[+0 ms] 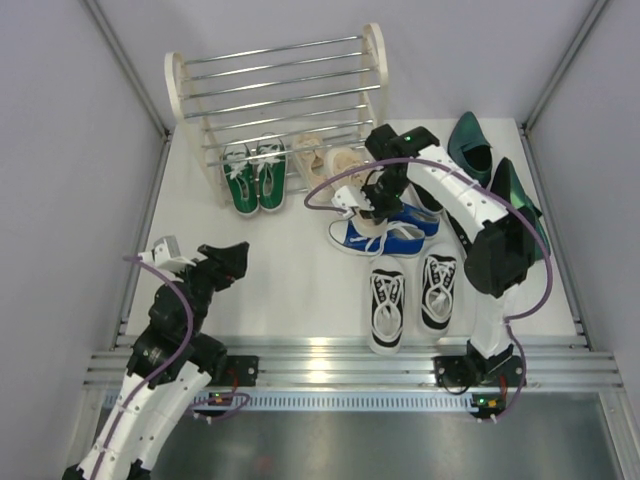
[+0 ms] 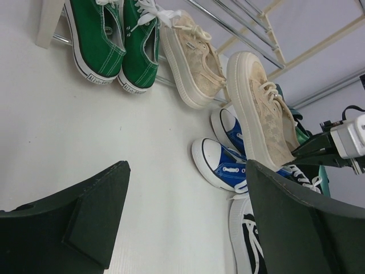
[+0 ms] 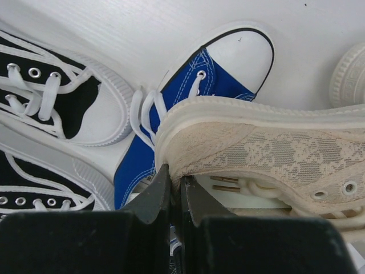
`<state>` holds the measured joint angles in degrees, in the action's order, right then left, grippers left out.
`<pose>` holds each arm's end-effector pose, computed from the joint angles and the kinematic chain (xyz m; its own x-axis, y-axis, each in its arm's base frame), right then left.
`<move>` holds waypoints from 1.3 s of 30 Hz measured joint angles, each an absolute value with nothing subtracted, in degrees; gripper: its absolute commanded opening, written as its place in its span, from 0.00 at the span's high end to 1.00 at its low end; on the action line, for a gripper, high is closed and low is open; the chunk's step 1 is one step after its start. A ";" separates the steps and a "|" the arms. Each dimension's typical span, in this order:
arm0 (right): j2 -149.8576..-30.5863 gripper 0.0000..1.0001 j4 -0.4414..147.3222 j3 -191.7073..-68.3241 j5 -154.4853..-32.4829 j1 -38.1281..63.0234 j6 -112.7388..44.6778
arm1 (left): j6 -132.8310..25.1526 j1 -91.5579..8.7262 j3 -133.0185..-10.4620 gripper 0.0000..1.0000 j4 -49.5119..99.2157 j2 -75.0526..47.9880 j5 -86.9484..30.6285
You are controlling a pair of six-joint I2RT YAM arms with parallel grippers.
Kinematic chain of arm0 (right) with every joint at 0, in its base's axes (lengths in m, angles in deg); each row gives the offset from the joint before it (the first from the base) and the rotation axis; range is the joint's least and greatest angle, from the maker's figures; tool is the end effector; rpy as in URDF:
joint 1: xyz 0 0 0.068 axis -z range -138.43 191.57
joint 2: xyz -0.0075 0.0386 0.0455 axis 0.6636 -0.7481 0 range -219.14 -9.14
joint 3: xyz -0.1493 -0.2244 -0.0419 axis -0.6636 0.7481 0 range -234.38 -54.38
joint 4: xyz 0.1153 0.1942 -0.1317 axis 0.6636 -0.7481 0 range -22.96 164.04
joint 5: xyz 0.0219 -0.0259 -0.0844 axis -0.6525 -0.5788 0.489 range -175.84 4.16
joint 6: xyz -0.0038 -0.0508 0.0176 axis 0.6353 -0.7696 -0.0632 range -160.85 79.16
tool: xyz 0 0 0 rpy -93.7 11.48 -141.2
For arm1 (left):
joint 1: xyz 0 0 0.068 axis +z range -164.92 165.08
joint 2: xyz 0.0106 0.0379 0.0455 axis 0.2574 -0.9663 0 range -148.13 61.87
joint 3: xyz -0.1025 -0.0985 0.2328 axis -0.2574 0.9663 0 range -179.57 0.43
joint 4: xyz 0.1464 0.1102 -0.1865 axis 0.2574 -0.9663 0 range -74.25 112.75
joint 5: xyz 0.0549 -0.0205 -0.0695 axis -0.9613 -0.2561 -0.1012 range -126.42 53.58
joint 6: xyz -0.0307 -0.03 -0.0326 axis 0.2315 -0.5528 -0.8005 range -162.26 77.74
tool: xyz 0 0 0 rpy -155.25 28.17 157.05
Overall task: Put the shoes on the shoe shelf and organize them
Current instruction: Place the shoe at the shoe shelf.
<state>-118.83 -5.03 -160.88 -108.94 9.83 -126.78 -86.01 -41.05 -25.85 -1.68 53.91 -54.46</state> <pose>0.3086 0.2071 0.3025 0.4679 -0.7895 -0.3972 -0.8780 -0.4666 -0.1068 0.0762 -0.0251 0.2726 -0.1676 -0.6502 -0.7410 0.0366 0.7470 -0.6638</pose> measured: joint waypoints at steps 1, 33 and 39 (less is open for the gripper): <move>-119.73 1.00 -5.05 -161.86 -108.80 9.94 -126.78 | -86.01 -41.05 -25.90 0.12 -1.85 54.17 -54.55; -129.93 0.98 2.31 -170.02 -103.41 12.08 -117.71 | -86.05 -41.05 -26.07 0.12 -3.47 56.88 -55.84; -130.41 0.97 4.08 -170.02 -102.92 11.88 -117.40 | -86.03 -41.05 -26.07 0.12 -3.49 56.88 -56.04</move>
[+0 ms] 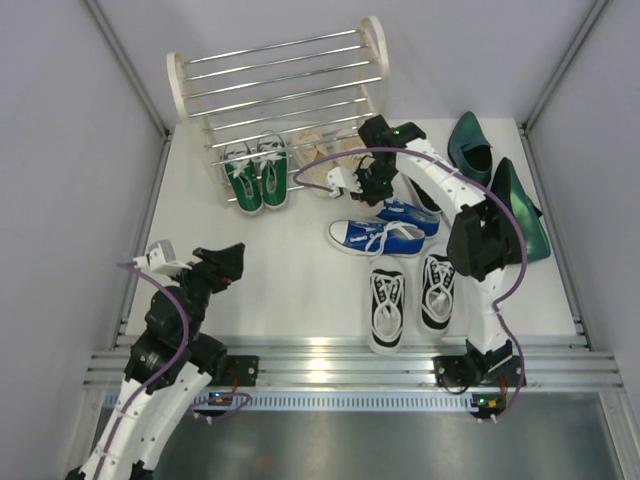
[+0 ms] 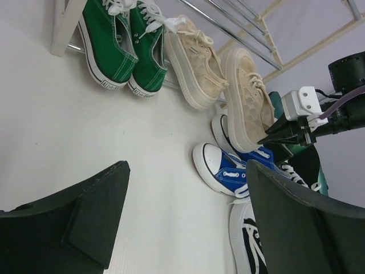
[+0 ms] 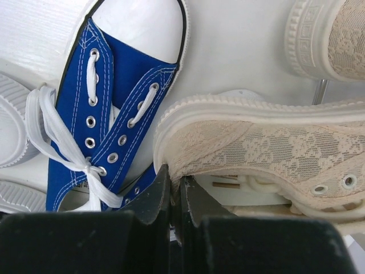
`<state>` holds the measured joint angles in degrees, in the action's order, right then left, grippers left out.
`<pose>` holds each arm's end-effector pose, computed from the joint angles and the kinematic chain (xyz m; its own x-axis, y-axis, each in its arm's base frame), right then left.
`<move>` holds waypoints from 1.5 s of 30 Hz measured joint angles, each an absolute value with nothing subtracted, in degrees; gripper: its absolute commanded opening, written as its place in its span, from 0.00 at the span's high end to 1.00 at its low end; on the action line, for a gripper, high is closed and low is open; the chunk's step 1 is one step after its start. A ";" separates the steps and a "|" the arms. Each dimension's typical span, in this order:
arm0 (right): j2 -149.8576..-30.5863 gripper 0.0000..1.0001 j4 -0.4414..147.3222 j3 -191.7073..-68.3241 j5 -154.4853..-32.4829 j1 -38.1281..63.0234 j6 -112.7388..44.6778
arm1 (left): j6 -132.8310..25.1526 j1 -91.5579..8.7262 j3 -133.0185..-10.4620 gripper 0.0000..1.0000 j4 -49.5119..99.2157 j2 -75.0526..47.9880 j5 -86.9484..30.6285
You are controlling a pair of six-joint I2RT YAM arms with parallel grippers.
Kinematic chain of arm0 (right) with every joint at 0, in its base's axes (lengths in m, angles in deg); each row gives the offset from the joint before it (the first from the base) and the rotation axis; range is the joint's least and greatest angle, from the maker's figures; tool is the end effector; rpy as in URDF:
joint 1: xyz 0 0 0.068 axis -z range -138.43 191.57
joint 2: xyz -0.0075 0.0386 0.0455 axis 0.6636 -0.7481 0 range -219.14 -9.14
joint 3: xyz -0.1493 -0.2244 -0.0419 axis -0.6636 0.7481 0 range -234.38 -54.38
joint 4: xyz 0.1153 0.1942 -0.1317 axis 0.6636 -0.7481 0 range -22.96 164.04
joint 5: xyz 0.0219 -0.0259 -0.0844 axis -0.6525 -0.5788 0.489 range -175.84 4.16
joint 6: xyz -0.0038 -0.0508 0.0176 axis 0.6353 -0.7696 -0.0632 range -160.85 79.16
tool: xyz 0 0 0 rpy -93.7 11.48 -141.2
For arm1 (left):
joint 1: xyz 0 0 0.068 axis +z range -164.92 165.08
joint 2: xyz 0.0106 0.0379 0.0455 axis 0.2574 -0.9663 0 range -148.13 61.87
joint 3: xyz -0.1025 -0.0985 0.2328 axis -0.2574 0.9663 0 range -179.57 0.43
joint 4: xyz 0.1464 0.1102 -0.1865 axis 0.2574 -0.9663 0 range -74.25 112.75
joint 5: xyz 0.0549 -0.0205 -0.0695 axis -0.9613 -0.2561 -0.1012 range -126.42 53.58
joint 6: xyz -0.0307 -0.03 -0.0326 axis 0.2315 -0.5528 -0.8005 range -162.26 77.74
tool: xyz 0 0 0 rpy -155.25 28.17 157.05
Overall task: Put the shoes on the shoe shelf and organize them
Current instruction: Place the shoe at the shoe shelf.
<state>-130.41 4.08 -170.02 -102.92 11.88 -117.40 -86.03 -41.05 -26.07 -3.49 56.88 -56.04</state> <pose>0.3716 0.2238 0.2702 0.3267 -0.8840 -0.3344 -0.9431 -0.2820 -0.1759 0.0682 -0.0202 0.2733 -0.1328 -0.6607 -0.7388 0.0313 0.7422 -0.6694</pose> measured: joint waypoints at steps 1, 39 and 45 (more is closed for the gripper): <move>-130.41 0.97 4.04 -170.02 -103.08 11.77 -117.68 | -86.05 -41.05 -26.07 0.12 -3.49 56.88 -56.06; -135.86 0.96 10.12 -174.54 -95.97 11.29 -120.68 | -86.33 -41.05 -26.20 0.12 -3.51 56.88 -56.89; -136.08 0.94 12.67 -174.87 -95.17 10.96 -119.65 | -86.71 -41.05 -26.20 0.12 -3.51 56.88 -56.89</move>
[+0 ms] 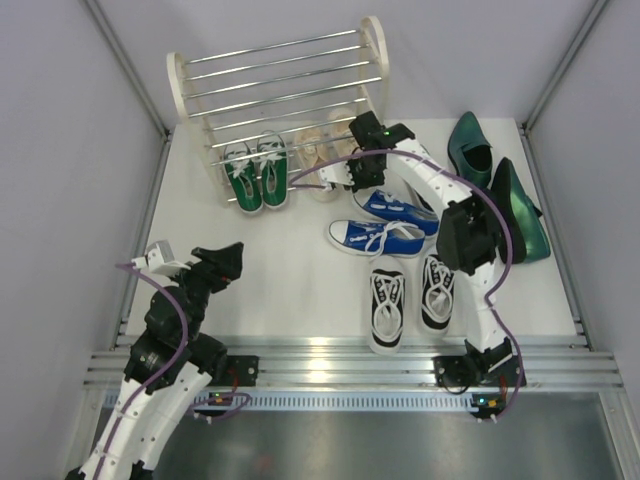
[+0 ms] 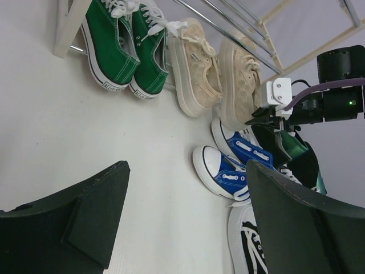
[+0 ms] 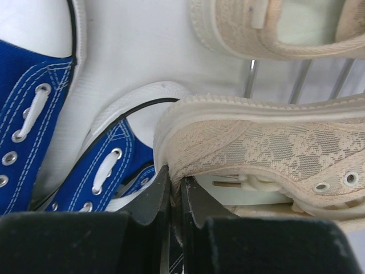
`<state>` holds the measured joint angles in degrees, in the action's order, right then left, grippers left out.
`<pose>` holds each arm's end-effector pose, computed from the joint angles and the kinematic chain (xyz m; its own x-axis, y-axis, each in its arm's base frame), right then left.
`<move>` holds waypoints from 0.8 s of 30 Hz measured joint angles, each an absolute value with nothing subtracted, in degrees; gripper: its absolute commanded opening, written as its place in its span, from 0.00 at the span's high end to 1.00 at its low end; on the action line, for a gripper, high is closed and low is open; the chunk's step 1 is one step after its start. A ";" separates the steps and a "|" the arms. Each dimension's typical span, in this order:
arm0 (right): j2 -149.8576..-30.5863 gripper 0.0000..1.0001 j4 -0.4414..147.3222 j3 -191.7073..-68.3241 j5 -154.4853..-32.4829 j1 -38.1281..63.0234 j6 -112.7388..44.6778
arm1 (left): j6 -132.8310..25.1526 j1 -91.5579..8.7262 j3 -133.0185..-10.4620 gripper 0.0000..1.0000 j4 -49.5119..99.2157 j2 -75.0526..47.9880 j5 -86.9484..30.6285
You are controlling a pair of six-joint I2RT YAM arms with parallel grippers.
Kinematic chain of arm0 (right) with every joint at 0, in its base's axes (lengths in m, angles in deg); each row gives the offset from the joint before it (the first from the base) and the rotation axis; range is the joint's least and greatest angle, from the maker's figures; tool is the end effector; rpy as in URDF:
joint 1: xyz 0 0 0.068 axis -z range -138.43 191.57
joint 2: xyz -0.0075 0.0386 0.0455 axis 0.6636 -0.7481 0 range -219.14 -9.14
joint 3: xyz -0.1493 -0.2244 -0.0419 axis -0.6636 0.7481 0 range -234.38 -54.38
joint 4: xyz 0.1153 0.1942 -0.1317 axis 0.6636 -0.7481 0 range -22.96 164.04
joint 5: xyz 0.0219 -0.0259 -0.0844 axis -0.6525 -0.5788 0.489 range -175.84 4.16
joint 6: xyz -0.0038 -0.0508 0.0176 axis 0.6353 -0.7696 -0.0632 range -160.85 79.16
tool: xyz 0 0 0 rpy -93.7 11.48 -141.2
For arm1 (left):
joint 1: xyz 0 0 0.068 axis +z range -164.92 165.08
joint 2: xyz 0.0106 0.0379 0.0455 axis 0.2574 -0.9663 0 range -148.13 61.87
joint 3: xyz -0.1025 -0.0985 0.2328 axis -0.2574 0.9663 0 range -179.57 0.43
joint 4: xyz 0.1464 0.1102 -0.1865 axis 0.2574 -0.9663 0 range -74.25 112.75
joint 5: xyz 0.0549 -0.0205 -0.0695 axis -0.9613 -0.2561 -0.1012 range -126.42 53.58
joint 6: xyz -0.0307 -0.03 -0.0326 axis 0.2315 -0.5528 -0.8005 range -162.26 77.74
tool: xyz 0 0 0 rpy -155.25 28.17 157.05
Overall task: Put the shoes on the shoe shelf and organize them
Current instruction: Place the shoe at the shoe shelf.
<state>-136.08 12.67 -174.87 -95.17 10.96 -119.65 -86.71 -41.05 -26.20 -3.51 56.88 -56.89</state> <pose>0.4017 0.2443 0.2555 0.3899 -0.8941 -0.2205 -0.8895 -0.3038 -0.3412 0.0680 -0.0195 0.2740 -0.1216 -0.6712 -0.7312 0.0204 0.7348 -0.6779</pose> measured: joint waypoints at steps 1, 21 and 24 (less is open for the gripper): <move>-136.12 0.94 13.26 -174.87 -95.06 10.92 -119.63 | -86.75 -41.05 -26.20 0.12 -3.53 56.88 -56.89; -137.26 0.88 18.73 -174.93 -94.44 10.44 -118.82 | -87.19 -41.05 -26.38 0.12 -3.53 56.88 -56.89; -137.26 0.85 19.16 -174.93 -94.42 10.44 -118.97 | -87.32 -41.05 -26.38 0.12 -3.53 56.88 -56.89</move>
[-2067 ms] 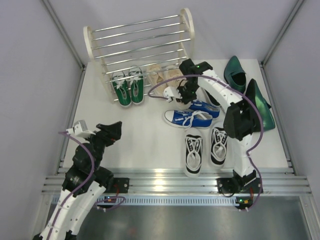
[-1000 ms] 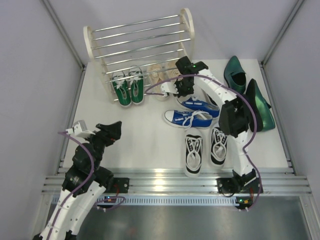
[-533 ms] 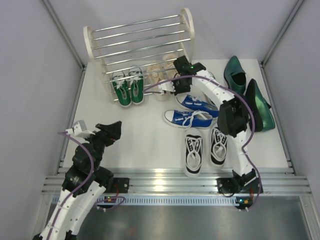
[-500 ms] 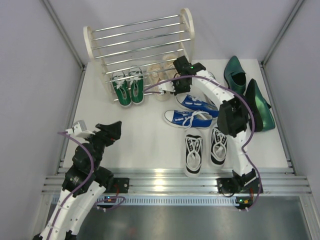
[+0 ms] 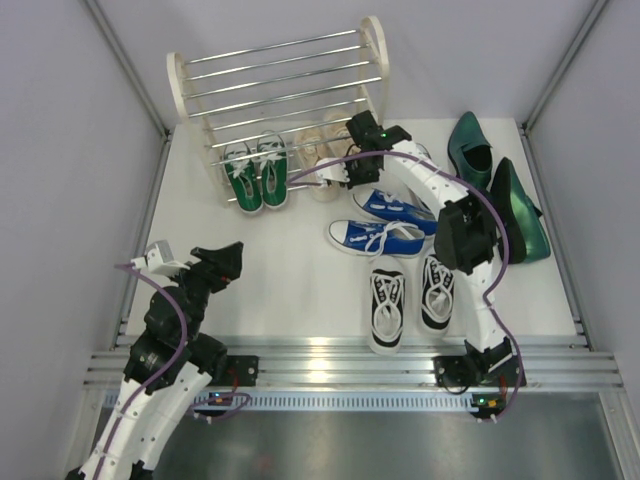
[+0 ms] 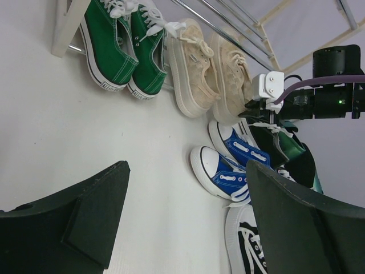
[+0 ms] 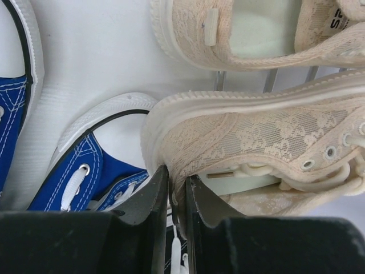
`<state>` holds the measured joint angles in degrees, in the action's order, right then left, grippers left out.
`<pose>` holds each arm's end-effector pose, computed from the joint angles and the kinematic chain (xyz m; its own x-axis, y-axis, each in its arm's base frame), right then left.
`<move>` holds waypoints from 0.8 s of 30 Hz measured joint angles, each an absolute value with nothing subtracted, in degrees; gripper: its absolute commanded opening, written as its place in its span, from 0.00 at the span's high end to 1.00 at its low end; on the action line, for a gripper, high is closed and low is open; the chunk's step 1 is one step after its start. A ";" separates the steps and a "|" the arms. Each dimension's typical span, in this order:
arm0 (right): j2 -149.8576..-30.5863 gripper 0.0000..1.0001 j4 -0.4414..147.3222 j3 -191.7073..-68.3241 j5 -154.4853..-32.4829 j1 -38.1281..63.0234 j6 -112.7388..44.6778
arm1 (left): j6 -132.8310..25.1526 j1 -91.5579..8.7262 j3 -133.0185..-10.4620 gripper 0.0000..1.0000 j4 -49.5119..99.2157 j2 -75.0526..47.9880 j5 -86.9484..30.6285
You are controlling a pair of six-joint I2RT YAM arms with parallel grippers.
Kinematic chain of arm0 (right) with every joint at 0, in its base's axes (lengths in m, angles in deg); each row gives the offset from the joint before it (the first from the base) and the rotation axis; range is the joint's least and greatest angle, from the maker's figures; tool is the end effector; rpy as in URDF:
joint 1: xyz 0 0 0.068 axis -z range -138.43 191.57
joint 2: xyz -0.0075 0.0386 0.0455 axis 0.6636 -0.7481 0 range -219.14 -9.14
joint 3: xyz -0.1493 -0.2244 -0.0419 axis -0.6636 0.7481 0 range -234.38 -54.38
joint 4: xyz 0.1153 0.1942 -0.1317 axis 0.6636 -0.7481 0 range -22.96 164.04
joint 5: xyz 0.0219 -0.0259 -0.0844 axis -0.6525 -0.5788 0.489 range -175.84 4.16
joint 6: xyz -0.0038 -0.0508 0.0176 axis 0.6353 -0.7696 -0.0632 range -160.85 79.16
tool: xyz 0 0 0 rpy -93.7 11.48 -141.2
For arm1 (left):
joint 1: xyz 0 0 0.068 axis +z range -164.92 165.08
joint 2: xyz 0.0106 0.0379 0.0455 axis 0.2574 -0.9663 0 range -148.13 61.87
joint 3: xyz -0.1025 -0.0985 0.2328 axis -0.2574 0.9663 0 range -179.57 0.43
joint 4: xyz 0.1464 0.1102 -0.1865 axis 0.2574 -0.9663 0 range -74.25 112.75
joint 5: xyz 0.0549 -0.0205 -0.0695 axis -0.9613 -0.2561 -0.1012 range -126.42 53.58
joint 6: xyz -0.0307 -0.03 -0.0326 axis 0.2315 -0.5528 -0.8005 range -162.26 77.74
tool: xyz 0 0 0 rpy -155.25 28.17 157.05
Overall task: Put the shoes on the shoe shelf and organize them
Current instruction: Place the shoe at the shoe shelf.
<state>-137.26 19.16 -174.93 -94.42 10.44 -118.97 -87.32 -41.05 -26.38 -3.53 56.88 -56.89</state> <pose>0.4119 0.2548 0.2516 0.4019 -0.8877 -0.2245 -0.8600 -0.2818 -0.4254 0.0676 -0.0193 0.2749 -0.1200 -0.6799 -0.7234 0.0208 0.7268 -0.6865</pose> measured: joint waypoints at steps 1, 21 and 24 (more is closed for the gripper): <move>-137.26 0.85 19.34 -174.93 -94.42 10.44 -119.04 | -87.34 -41.05 -26.38 0.12 -3.53 56.88 -56.89; -137.30 0.75 25.79 -174.91 -92.28 10.44 -118.12 | -87.45 -41.05 -26.38 0.12 -3.53 56.88 -56.91; -137.30 0.75 26.55 -174.89 -91.78 10.44 -117.46 | -87.56 -41.05 -26.38 0.12 -3.53 56.88 -56.89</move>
<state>-137.30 26.55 -174.89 -91.78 10.44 -117.46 -87.56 -41.05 -26.38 -3.53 56.88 -56.89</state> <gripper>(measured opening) 0.245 0.884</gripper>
